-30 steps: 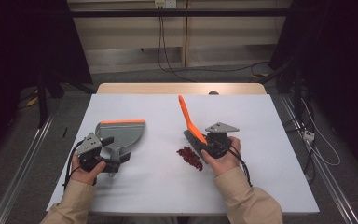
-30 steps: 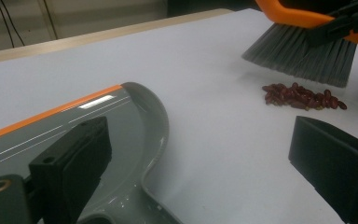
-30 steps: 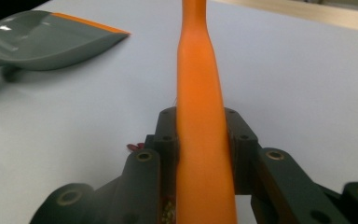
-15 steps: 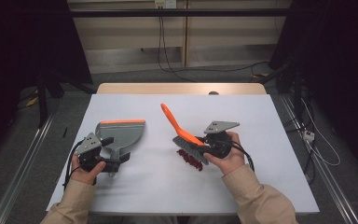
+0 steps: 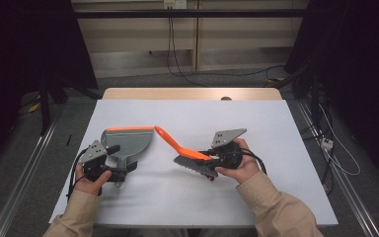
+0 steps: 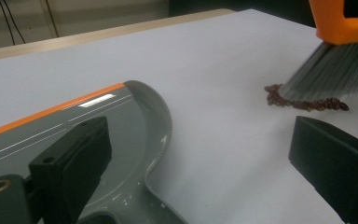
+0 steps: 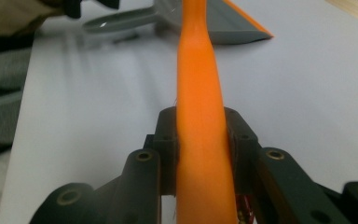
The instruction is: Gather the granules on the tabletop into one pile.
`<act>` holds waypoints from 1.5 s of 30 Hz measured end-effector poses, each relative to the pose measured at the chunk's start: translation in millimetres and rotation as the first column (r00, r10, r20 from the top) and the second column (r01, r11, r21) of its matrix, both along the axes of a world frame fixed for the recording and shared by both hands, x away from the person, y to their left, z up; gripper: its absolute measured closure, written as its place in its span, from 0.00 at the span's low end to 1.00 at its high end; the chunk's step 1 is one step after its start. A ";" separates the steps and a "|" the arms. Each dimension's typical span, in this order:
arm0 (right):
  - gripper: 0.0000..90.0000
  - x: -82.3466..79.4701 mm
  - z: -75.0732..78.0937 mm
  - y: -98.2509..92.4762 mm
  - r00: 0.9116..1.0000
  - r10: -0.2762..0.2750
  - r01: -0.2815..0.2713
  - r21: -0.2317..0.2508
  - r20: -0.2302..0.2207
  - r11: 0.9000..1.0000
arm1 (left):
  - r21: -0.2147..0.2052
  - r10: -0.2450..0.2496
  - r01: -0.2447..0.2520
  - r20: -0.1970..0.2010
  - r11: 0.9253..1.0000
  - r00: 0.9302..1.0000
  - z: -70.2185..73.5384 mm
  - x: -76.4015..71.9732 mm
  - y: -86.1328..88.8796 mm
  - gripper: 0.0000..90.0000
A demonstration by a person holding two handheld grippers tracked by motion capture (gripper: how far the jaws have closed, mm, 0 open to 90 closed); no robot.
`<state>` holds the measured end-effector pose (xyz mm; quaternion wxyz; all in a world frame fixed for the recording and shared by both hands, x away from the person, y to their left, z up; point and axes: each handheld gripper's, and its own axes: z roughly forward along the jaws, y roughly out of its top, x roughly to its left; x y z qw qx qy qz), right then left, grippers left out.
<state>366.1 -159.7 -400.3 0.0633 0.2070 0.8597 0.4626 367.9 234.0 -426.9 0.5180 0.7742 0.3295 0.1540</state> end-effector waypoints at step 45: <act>0.79 34.2 -29.4 -2.4 0.947 0.314 -0.317 0.027 0.064 0.948 | 0.005 0.012 -0.012 -0.004 1.000 1.000 -0.3 0.5 1.8 0.06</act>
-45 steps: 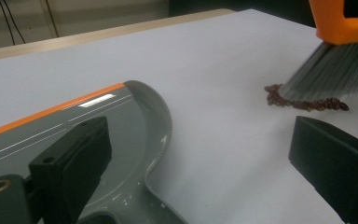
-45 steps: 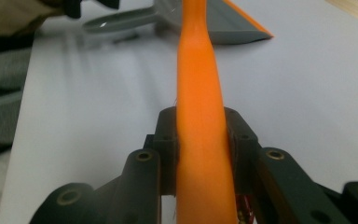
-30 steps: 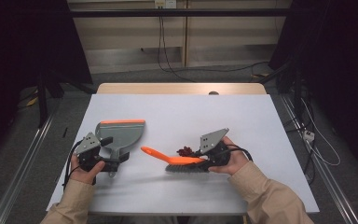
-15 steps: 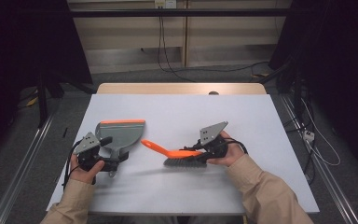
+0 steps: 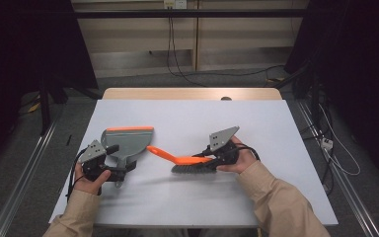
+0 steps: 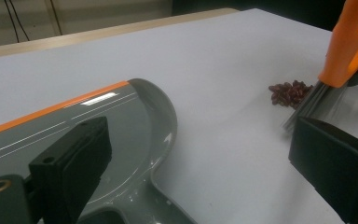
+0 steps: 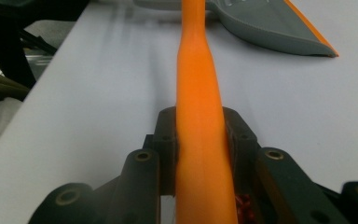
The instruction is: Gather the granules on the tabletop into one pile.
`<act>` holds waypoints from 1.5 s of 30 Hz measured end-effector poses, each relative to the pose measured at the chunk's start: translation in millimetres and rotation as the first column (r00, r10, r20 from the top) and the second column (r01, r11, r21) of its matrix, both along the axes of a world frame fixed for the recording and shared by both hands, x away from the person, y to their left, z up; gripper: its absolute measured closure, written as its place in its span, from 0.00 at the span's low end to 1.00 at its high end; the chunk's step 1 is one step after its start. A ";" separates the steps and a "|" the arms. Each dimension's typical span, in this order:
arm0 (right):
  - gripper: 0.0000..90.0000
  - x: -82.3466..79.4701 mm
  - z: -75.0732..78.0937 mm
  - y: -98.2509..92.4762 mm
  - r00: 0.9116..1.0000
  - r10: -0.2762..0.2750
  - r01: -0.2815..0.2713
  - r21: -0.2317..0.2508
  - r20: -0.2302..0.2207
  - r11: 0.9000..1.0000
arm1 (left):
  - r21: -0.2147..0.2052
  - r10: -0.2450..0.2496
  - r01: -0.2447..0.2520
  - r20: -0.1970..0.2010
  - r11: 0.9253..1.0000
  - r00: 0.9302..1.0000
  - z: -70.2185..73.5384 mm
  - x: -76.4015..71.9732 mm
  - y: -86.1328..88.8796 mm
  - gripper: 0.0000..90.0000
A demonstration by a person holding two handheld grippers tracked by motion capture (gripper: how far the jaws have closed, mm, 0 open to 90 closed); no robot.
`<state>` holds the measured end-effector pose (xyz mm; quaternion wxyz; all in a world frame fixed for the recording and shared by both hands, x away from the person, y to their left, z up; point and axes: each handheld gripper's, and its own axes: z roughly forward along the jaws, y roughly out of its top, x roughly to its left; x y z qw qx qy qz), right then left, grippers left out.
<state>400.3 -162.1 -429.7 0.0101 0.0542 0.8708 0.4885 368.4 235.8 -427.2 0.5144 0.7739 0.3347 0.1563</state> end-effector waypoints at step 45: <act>0.79 -13.7 7.2 -73.4 0.809 -0.587 0.587 -0.022 0.008 0.809 | 0.202 0.154 -0.119 -0.170 0.972 0.973 -5.8 2.6 5.8 0.09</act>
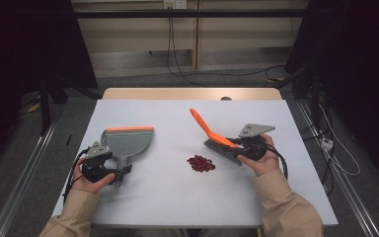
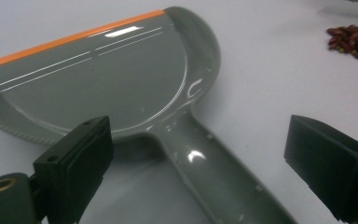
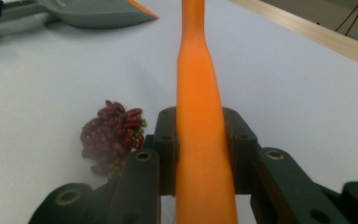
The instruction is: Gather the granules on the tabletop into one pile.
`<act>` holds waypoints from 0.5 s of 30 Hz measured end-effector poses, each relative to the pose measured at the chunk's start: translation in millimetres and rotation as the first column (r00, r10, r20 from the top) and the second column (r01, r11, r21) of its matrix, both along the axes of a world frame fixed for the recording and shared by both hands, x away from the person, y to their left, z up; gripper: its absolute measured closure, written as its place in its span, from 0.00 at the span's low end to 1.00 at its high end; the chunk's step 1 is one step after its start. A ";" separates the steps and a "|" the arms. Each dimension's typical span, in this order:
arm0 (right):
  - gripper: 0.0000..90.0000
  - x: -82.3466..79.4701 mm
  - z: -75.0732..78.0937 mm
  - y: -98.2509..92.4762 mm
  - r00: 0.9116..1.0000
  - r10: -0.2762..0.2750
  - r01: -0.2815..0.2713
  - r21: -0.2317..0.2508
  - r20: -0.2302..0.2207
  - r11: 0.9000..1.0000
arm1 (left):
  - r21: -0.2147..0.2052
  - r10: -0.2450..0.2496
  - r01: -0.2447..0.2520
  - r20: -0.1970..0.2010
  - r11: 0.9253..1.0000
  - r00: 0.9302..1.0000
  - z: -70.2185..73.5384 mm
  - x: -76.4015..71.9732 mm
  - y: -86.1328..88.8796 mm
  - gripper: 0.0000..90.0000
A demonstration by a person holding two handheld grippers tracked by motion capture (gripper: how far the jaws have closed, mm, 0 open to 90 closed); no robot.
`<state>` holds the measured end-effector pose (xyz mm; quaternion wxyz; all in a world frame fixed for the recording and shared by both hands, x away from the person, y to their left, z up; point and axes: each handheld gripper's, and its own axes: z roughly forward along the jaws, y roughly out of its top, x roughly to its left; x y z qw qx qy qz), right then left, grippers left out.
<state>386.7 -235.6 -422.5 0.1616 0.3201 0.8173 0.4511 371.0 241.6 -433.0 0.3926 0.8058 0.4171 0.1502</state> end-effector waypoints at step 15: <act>0.79 -2.6 -1.7 -6.6 0.999 -0.052 0.052 -0.007 0.006 0.999 | 0.021 0.102 -0.100 -0.078 0.995 0.992 -6.5 -0.9 10.5 0.14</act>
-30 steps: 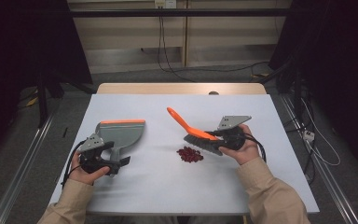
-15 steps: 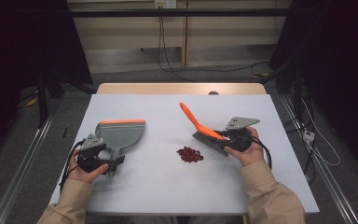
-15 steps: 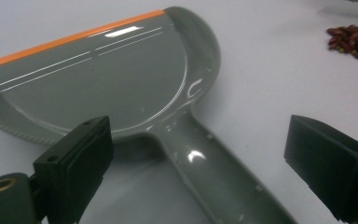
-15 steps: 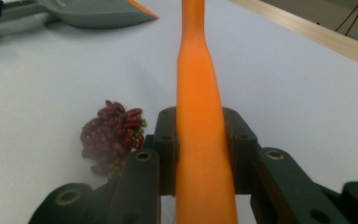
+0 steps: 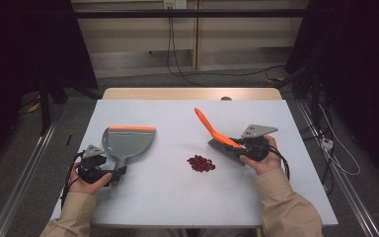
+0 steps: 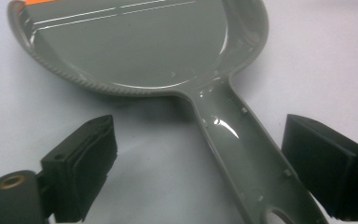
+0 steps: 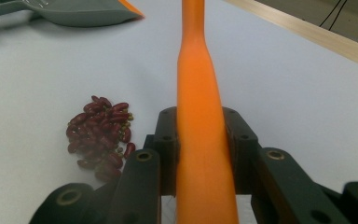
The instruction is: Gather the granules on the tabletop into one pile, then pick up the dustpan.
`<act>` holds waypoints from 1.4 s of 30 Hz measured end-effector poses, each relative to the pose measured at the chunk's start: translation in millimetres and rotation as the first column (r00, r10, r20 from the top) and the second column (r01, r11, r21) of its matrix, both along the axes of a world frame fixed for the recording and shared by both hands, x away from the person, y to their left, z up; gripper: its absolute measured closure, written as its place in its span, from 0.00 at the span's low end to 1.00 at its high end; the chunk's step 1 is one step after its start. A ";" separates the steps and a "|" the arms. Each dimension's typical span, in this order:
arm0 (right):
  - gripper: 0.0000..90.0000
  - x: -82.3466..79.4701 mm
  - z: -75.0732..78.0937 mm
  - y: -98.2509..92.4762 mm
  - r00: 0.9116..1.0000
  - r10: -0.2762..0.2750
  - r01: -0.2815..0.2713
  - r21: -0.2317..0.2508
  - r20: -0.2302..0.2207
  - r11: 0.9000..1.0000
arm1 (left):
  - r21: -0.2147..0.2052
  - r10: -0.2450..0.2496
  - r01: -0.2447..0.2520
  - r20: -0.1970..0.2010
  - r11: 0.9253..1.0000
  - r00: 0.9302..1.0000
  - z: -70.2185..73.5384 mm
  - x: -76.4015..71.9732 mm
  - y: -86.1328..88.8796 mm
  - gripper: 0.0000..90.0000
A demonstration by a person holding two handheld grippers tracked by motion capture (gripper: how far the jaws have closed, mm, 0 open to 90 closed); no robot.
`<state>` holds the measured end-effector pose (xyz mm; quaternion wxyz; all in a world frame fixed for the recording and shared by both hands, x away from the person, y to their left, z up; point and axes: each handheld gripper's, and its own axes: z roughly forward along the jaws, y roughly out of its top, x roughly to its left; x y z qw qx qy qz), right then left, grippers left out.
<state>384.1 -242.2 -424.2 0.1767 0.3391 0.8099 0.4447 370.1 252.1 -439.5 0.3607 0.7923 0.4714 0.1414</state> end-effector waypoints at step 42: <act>0.79 -2.7 0.7 0.5 1.000 -0.016 0.016 0.017 -0.001 1.000 | 0.069 0.021 -0.014 -0.097 0.997 0.995 -2.9 24.7 -10.7 0.62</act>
